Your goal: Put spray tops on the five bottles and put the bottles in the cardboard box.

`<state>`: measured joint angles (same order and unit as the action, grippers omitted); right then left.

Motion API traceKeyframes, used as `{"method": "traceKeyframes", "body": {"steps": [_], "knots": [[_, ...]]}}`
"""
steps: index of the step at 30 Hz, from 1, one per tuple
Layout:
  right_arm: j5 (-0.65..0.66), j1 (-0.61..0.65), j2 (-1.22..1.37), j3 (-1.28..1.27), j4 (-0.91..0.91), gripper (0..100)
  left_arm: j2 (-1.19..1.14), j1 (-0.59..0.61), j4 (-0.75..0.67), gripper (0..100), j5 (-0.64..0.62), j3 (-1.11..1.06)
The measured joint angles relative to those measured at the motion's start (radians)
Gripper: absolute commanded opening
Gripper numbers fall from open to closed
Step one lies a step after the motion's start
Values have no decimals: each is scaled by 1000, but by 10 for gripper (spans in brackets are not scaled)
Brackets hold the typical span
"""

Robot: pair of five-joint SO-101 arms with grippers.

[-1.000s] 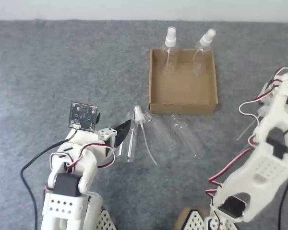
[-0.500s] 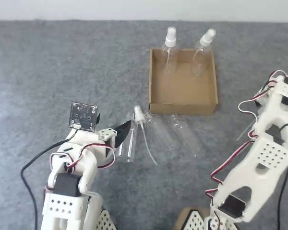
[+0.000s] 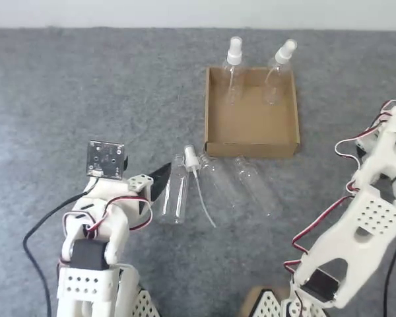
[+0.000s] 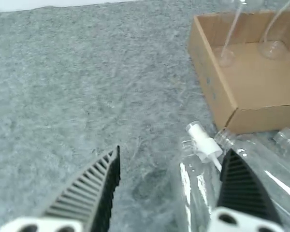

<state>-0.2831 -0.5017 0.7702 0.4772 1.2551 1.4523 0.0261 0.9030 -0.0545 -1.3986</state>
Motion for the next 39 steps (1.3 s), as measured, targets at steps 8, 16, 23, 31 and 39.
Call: {"method": "traceKeyframes", "body": {"steps": [8,16,23,31,39], "knots": [[26,-3,-3,0,8,116,0,0,0,308,0,0],[49,6,-52,-3,66,117,0,3,0,308,0,0],[81,41,-169,-3,138,117,0,0,0,308,0,0],[89,157,-328,-3,230,117,-2,71,0,308,3,3],[89,427,-578,-3,364,117,-152,290,0,309,107,141]]}}
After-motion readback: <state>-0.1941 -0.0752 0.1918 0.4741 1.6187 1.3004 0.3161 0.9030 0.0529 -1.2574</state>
